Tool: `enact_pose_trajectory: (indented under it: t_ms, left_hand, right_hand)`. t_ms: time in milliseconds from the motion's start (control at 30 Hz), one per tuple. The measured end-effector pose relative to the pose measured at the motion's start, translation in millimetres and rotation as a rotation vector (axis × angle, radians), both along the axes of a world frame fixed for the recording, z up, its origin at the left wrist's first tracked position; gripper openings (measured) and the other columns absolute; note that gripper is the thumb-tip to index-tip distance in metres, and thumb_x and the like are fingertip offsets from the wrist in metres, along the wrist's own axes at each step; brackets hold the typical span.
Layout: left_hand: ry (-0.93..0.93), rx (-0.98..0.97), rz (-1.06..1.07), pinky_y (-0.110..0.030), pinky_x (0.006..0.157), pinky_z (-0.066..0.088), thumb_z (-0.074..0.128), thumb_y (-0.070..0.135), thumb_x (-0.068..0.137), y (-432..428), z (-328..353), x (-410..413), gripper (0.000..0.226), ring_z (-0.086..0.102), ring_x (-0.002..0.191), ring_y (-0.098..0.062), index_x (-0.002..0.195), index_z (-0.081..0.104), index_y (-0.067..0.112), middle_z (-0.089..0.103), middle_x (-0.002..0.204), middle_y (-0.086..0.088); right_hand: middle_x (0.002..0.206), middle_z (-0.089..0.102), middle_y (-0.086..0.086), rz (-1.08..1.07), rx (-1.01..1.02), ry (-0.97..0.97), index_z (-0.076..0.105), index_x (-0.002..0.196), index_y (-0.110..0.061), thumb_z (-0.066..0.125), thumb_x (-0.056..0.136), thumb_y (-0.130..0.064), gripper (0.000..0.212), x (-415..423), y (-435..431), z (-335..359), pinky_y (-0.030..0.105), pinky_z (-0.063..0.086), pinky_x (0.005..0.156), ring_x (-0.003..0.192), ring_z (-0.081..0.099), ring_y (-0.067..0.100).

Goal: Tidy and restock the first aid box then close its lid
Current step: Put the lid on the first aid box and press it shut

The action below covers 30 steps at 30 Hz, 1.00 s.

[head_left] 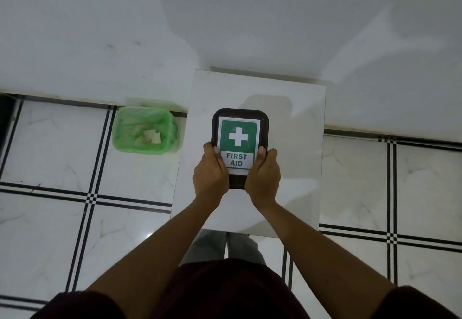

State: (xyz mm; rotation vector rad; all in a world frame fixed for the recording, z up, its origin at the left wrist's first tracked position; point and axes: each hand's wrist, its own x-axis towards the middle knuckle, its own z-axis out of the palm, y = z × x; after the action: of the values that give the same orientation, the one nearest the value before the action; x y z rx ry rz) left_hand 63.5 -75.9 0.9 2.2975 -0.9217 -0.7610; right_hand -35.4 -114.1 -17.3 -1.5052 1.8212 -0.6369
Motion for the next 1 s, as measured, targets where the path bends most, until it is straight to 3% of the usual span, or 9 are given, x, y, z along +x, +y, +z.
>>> enact_pose_trajectory:
  t_ms: [267, 400, 600, 700, 833, 1000]
  left_hand:
    - [-0.035, 0.018, -0.01, -0.019, 0.047, 0.047, 0.022, 0.043, 0.097, -4, -4, 2, 0.029, 0.061, 0.059, -0.008, 0.106, 0.035, 0.019, 0.062, 0.083, 0.003]
    - [-0.019, 0.025, 0.016, -0.023, 0.05, 0.044, 0.018, 0.045, 0.098, -4, -3, 6, 0.03, 0.061, 0.065, -0.012, 0.097, 0.036, 0.02, 0.06, 0.079, 0.004]
    - [0.08, 0.039, 0.374, -0.033, 0.064, 0.044, 0.016, 0.054, 0.096, -32, 5, 3, 0.051, 0.059, 0.074, -0.019, 0.088, 0.047, 0.013, 0.06, 0.083, -0.003]
    - [0.182, -0.054, 0.402, -0.03, 0.06, 0.046, 0.025, 0.052, 0.097, -33, 1, 4, 0.05, 0.059, 0.067, -0.017, 0.078, 0.047, 0.011, 0.06, 0.073, -0.002]
    - [0.321, -0.17, 0.492, -0.023, 0.053, 0.044, 0.041, 0.049, 0.094, -33, -3, 8, 0.052, 0.048, 0.055, -0.011, 0.068, 0.045, 0.004, 0.052, 0.062, -0.003]
    - [0.264, -0.183, 0.47, -0.026, 0.05, 0.042, 0.044, 0.048, 0.093, -33, -9, 8, 0.052, 0.046, 0.051, -0.012, 0.061, 0.046, 0.007, 0.052, 0.055, -0.002]
  right_hand:
    - [0.087, 0.06, -0.005, 0.01, 0.027, -0.012, 0.043, 0.091, -0.02, 0.028, 0.099, -0.042, 0.027, -2, -4, -4, 0.014, 0.051, 0.054, 0.069, 0.065, 0.012]
    - [0.083, 0.061, -0.002, 0.045, 0.105, 0.039, 0.041, 0.089, -0.02, 0.025, 0.1, -0.042, 0.029, -8, -9, -3, 0.029, 0.057, 0.056, 0.068, 0.064, 0.016]
    - [0.087, 0.058, 0.008, -0.071, 0.113, -0.101, 0.035, 0.082, -0.022, 0.032, 0.089, -0.039, 0.018, 7, -39, 5, 0.045, 0.058, 0.065, 0.08, 0.062, 0.027]
    - [0.084, 0.06, 0.009, -0.149, 0.133, -0.178, 0.038, 0.082, -0.017, 0.036, 0.096, -0.048, 0.034, 10, -46, 5, 0.035, 0.055, 0.062, 0.076, 0.063, 0.023]
    - [0.07, 0.056, 0.001, -0.205, 0.174, -0.293, 0.04, 0.077, -0.01, 0.048, 0.095, -0.039, 0.035, 5, -48, 3, 0.026, 0.05, 0.058, 0.065, 0.059, 0.016]
    - [0.061, 0.051, -0.002, -0.237, 0.142, -0.278, 0.034, 0.066, -0.015, 0.051, 0.095, -0.035, 0.039, 7, -49, 3, 0.021, 0.044, 0.05, 0.055, 0.053, 0.011]
